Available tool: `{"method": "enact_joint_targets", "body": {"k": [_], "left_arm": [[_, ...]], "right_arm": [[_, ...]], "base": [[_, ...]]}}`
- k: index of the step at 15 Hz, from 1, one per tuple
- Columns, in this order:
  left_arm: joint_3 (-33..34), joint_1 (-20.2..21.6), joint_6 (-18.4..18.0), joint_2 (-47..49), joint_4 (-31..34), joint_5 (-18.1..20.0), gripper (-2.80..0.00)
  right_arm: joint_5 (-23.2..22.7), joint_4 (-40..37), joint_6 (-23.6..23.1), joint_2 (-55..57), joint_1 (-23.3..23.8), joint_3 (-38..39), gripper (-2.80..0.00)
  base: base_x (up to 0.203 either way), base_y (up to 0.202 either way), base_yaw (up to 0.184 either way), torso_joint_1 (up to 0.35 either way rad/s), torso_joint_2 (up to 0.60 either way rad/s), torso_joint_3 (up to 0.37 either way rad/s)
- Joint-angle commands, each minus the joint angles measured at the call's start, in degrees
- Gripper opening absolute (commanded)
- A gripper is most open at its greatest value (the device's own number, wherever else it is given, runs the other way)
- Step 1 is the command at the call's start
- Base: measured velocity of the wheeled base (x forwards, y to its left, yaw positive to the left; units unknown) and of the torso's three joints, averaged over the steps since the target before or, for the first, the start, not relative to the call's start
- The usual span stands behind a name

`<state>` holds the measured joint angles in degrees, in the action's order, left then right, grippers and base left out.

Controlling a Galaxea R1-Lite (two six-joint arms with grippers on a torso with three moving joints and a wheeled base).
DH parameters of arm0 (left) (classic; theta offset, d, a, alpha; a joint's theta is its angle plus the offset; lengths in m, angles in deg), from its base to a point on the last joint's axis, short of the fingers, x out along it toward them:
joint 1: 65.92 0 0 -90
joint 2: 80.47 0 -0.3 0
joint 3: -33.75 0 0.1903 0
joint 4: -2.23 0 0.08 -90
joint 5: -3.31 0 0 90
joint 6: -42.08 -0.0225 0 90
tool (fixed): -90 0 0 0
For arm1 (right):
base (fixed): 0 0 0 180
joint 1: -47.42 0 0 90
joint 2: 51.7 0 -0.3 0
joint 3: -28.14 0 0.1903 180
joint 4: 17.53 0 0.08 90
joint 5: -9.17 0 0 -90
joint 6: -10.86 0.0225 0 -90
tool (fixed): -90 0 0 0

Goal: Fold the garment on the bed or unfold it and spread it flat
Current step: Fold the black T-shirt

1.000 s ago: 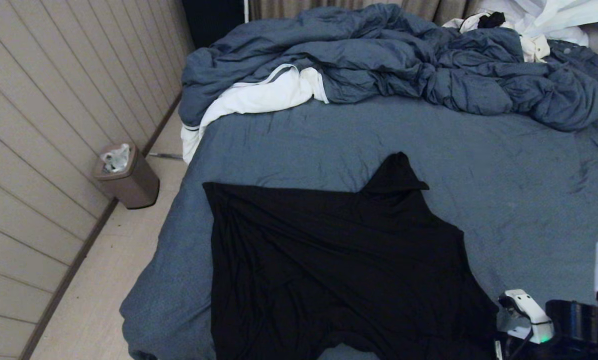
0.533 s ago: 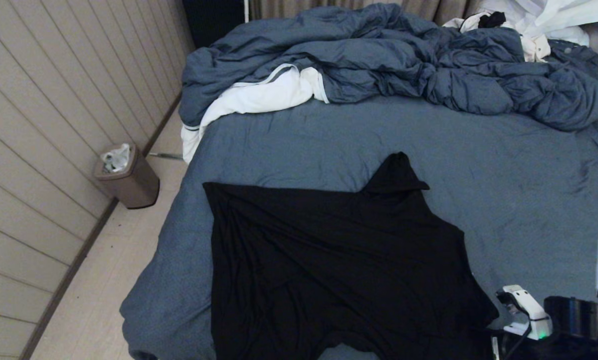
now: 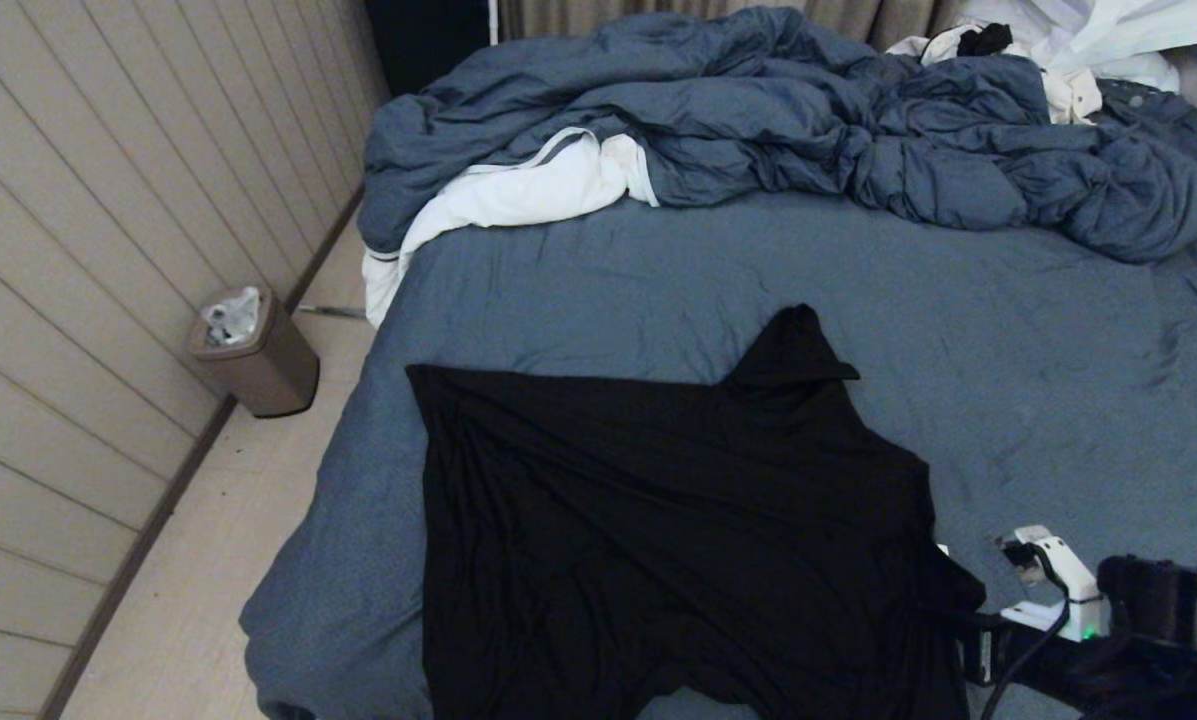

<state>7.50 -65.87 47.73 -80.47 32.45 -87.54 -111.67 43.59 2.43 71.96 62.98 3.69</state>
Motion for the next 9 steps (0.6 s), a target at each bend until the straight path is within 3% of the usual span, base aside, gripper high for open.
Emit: {"method": "enact_joint_targets", "body": {"k": [1, 4, 9], "left_arm": [[0.0, 0.0, 0.1, 0.0, 0.0, 0.0, -2.8], [0.0, 0.0, 0.1, 0.0, 0.0, 0.0, -2.8], [0.0, 0.0, 0.1, 0.0, 0.0, 0.0, -2.8]], "right_arm": [[-0.2, 0.2, 4.3, -5.3, -2.8, -2.5, -2.8], [-0.2, -8.6, 9.3, -10.7, -5.5, -9.7, -2.8], [-0.3, -42.3, 14.1, -20.4, -5.9, -32.8, -2.8]], "base": [[0.0, 0.0, 0.0, 0.0, 0.0, 0.0], [0.0, 0.0, 0.0, 0.0, 0.0, 0.0], [0.0, 0.0, 0.0, 0.0, 0.0, 0.0]]}}
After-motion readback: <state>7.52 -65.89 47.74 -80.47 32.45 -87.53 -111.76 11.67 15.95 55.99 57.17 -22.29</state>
